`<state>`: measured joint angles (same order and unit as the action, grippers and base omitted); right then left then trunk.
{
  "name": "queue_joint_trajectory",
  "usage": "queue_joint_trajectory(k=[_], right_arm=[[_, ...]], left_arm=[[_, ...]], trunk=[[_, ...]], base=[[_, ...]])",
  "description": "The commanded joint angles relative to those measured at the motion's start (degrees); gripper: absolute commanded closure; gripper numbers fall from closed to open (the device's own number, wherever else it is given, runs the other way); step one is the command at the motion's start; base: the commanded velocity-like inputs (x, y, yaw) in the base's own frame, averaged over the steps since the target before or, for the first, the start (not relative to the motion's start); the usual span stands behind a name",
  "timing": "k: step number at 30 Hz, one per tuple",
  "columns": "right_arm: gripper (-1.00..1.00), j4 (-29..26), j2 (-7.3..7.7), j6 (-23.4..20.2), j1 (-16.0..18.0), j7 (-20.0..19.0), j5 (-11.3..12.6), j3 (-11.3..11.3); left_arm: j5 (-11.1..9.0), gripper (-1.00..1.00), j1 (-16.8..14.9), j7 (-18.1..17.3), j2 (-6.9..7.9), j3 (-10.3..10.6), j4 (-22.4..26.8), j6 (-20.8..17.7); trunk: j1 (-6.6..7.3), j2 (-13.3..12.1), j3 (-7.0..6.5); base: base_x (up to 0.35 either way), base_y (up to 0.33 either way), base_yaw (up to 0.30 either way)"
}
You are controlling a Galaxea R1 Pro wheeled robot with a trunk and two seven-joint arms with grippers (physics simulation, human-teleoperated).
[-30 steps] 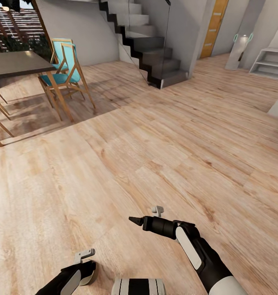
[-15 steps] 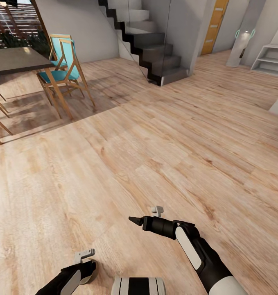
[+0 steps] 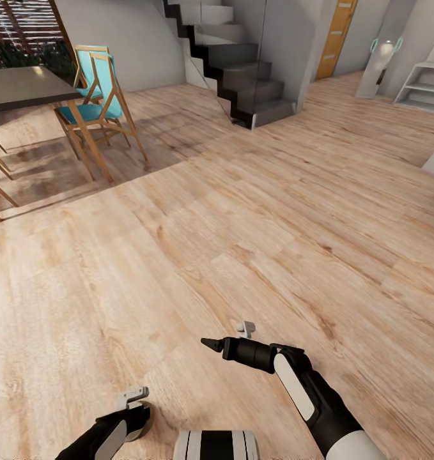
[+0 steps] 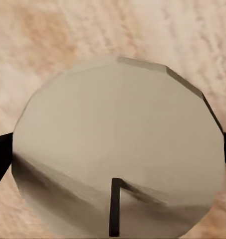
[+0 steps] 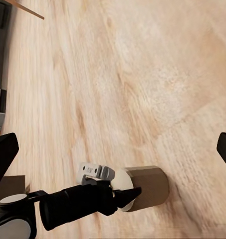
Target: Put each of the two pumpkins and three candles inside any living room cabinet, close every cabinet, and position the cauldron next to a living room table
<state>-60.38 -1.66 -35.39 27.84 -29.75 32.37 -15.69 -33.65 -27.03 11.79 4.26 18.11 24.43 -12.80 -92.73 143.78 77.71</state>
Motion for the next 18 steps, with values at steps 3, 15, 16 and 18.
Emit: queue_joint_trajectory(k=[3, 15, 16, 18], right_arm=[[-1.00, -0.01, -0.04, -0.38, 0.02, 0.04, 0.32, 0.04], [-1.00, 0.00, -0.10, -0.38, 0.02, 0.12, 0.31, 0.04], [-1.00, 0.00, -0.10, -0.38, 0.02, 0.13, 0.32, 0.04], [-1.00, 0.03, -0.10, -0.38, 0.02, 0.13, 0.32, 0.04]], left_arm=[[-0.89, -1.00, 0.05, 0.44, 0.09, 0.53, -0.17, -0.21], [-0.89, 1.00, 0.05, 0.44, 0.13, 0.53, -0.17, -0.21], [-0.89, 1.00, 0.05, 0.44, 0.13, 0.53, -0.17, -0.21], [-0.89, 1.00, 0.05, 0.45, 0.13, 0.53, -0.17, -0.21]], trunk=[[-0.02, 0.03, 0.28], [-0.02, 0.03, 0.28], [-0.02, 0.03, 0.28], [-0.02, 0.03, 0.28]], base=[[0.000, 0.000, 0.000], [0.000, 0.000, 0.000], [0.000, 0.000, 0.000], [0.000, 0.000, 0.000]])
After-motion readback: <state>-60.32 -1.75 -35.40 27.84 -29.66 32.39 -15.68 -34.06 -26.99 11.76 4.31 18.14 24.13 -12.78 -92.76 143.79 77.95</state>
